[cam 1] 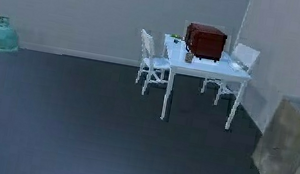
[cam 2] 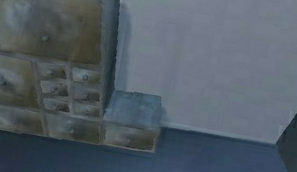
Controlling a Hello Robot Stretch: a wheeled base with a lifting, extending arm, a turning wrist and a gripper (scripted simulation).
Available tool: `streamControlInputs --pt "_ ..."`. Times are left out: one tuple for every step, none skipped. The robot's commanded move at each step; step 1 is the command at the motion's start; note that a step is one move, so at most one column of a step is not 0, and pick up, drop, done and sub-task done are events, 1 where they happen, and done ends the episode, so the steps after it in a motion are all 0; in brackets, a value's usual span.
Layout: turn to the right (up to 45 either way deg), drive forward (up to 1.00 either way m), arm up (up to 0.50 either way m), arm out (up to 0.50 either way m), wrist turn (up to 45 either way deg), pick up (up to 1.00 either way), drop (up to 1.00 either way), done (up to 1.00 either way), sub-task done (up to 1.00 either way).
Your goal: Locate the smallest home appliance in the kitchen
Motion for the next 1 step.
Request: streamControlInputs --pt "0.0 1.0 0.0 0.0 0.0 0.0 0.0 0.0 0.0"
